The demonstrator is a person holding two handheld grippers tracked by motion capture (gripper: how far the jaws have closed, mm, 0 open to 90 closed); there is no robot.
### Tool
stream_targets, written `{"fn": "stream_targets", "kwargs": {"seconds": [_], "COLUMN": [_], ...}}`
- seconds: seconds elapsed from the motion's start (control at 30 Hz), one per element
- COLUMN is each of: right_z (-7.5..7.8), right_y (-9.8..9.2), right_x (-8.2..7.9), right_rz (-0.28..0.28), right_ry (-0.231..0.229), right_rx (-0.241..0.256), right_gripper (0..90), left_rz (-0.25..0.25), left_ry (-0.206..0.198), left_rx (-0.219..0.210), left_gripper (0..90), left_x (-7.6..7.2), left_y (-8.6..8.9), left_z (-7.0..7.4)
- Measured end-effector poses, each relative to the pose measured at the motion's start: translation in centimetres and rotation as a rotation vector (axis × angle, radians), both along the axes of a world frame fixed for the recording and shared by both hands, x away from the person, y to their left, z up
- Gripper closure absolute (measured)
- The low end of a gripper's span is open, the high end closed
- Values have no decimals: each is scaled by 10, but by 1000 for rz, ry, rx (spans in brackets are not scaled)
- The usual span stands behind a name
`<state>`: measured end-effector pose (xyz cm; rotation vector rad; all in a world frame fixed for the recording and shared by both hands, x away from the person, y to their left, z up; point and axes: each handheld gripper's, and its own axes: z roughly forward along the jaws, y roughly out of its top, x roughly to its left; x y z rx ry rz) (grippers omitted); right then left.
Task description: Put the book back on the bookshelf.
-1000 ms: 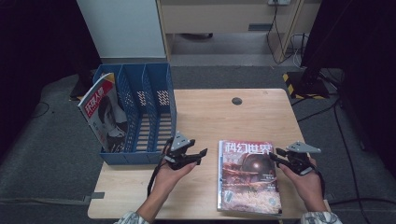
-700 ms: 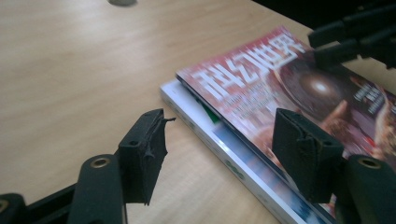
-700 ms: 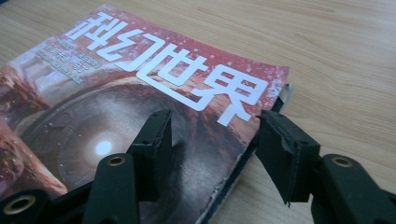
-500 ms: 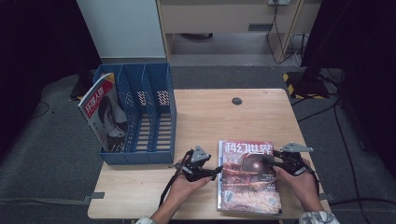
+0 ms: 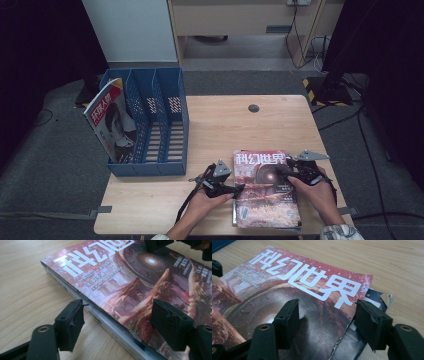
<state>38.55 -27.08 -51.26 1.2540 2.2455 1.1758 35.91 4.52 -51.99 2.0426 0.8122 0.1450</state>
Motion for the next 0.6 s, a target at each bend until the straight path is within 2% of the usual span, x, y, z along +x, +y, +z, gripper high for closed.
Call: {"fn": "stream_targets", "kwargs": {"seconds": [0.13,0.23,0.3,0.33,0.5,0.6], "right_z": [-1,-2,-2,-3,-2,-1], "right_y": [1,3,4,5,6,8], "right_x": [3,3,4,5,5,5], "right_rz": [16,30,36,40,43,41], "right_ry": [-1,-8,-12,-11,-15,-9], "right_rx": [13,7,7,8,-2,-7], "right_gripper": [337,320,321,321,321,322], "left_rz": [0,6,-14,-12,0,22], "left_ry": [44,113,152,160,167,169], "left_rx": [-27,-59,-90,-100,-88,-89], "left_gripper": [212,169,170,165,179,244], "left_x": [6,13,18,21,24,23], "left_y": [-3,-3,-2,-3,-3,1], "left_z": [-5,-9,-13,-15,-12,-7]}}
